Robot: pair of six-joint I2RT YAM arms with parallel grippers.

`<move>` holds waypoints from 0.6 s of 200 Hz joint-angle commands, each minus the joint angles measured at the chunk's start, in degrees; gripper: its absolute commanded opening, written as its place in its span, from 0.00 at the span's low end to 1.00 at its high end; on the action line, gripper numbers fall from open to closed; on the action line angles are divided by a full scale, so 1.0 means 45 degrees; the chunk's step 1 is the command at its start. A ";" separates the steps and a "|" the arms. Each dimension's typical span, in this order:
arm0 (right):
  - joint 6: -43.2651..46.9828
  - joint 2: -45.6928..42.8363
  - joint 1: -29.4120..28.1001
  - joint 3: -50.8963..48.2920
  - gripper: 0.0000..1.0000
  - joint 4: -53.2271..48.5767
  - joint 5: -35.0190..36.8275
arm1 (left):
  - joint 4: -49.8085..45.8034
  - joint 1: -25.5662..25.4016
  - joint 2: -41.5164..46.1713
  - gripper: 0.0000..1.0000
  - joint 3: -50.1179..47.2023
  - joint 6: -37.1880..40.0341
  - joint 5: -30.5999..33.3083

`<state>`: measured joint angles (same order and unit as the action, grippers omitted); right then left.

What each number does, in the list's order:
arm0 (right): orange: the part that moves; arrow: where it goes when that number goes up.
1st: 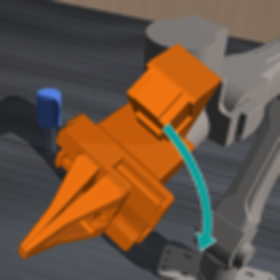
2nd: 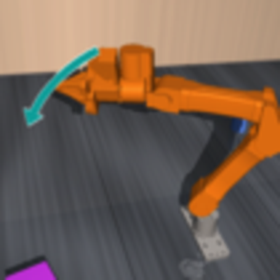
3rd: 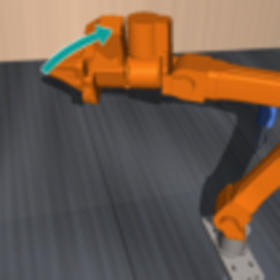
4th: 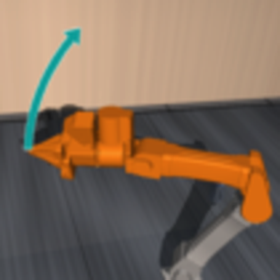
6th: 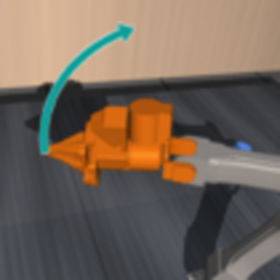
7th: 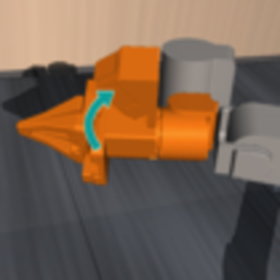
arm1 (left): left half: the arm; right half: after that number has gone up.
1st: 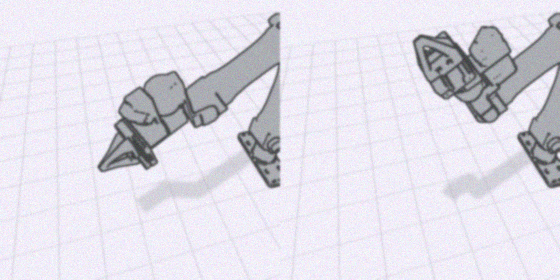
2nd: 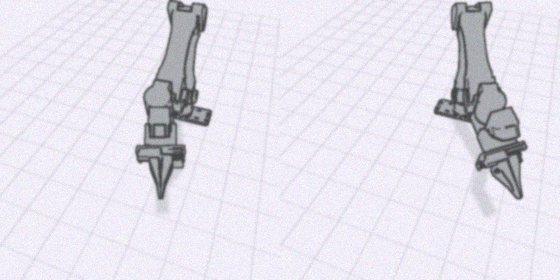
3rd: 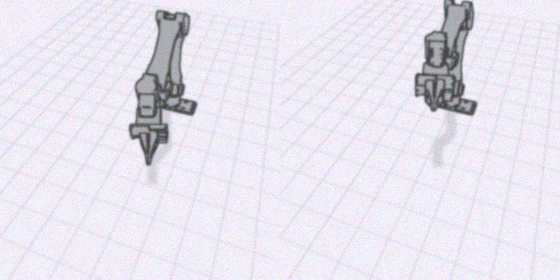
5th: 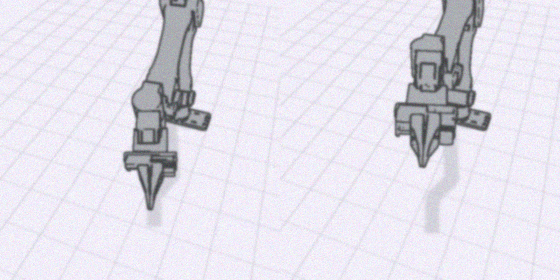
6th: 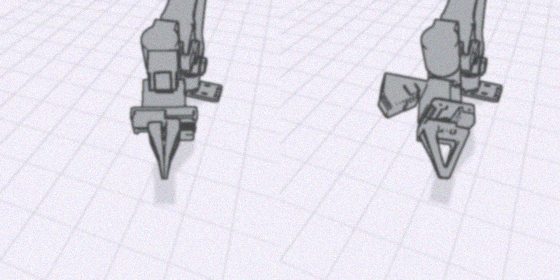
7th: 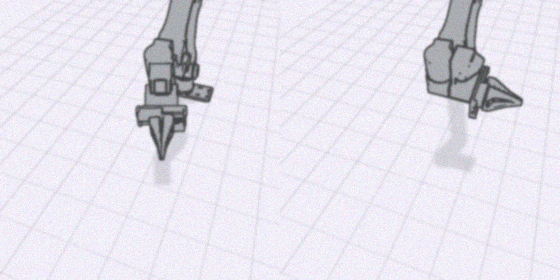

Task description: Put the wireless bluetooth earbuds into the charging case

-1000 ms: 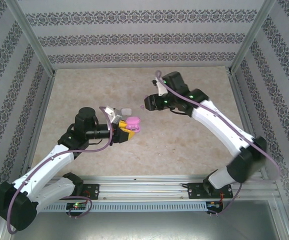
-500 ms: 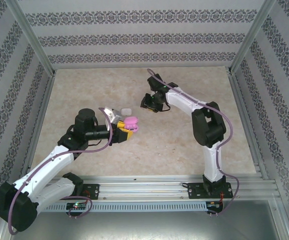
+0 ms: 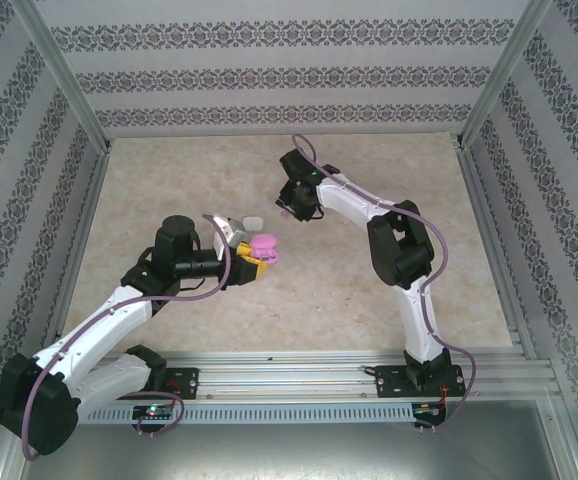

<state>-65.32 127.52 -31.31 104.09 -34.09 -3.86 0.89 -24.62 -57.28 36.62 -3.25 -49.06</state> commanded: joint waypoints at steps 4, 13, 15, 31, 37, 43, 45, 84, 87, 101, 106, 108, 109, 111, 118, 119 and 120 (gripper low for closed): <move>-0.0866 0.0588 -0.0266 0.0800 0.39 -0.0617 0.0897 | 0.0489 0.0215 0.0004 0.09 -0.0035 0.0466 -0.0310; -0.0935 0.0715 -0.0304 0.0981 0.39 -0.0756 0.1054 | 0.0473 0.0265 -0.0006 0.09 -0.0048 0.0516 -0.0365; -0.0958 0.0731 -0.0307 0.1026 0.39 -0.0773 0.1092 | 0.0464 0.0273 -0.0006 0.09 -0.0036 0.0514 -0.0367; -0.1103 0.0894 -0.0327 0.1256 0.39 -0.0911 0.1231 | 0.0390 0.0368 0.0023 0.09 -0.0053 0.0604 -0.0484; -0.1171 0.0936 -0.0327 0.1279 0.39 -0.0921 0.1267 | 0.0407 0.0385 0.0018 0.09 -0.0056 0.0643 -0.0535; -0.1259 0.0973 -0.0322 0.1292 0.39 -0.0921 0.1277 | 0.0391 0.0422 0.0026 0.09 -0.0079 0.0643 -0.0562; -0.1274 0.0986 -0.0336 0.1299 0.39 -0.0921 0.1275 | 0.0390 0.0430 0.0026 0.09 -0.0074 0.0658 -0.0563; -0.1549 0.1246 -0.0402 0.1465 0.39 -0.1037 0.1315 | 0.0390 0.0583 0.0022 0.09 -0.0111 0.0721 -0.0708; -0.1560 0.1255 -0.0415 0.1486 0.39 -0.1073 0.1339 | 0.0389 0.0571 0.0029 0.09 -0.0111 0.0721 -0.0713; -0.1637 0.1320 -0.0425 0.1477 0.39 -0.1117 0.1404 | 0.0399 0.0639 0.0031 0.09 -0.0145 0.0741 -0.0775; -0.1655 0.1357 -0.0414 0.1495 0.39 -0.1127 0.1400 | 0.0400 0.0637 0.0030 0.09 -0.0161 0.0741 -0.0794; -0.1671 0.1375 -0.0422 0.1487 0.39 -0.1139 0.1403 | 0.0397 0.0645 0.0032 0.09 -0.0162 0.0741 -0.0787; -0.1673 0.1372 -0.0424 0.1492 0.39 -0.1147 0.1404 | 0.0393 0.0646 0.0042 0.09 -0.0166 0.0741 -0.0802; -0.1690 0.1389 -0.0425 0.1496 0.39 -0.1139 0.1404 | 0.0390 0.0662 0.0045 0.09 -0.0173 0.0746 -0.0813; -0.1729 0.1434 -0.0430 0.1497 0.39 -0.1138 0.1394 | 0.0397 0.0667 0.0036 0.09 -0.0193 0.0741 -0.0825; -0.1732 0.1440 -0.0427 0.1507 0.39 -0.1137 0.1399 | 0.0393 0.0677 0.0044 0.09 -0.0191 0.0741 -0.0831; -0.1733 0.1443 -0.0426 0.1512 0.39 -0.1137 0.1402 | 0.0401 0.0672 0.0048 0.09 -0.0190 0.0741 -0.0834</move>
<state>-71.53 132.75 -32.53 109.14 -37.19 0.67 0.89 -22.46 -57.45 36.42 -1.48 -50.94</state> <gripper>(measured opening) 0.388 0.360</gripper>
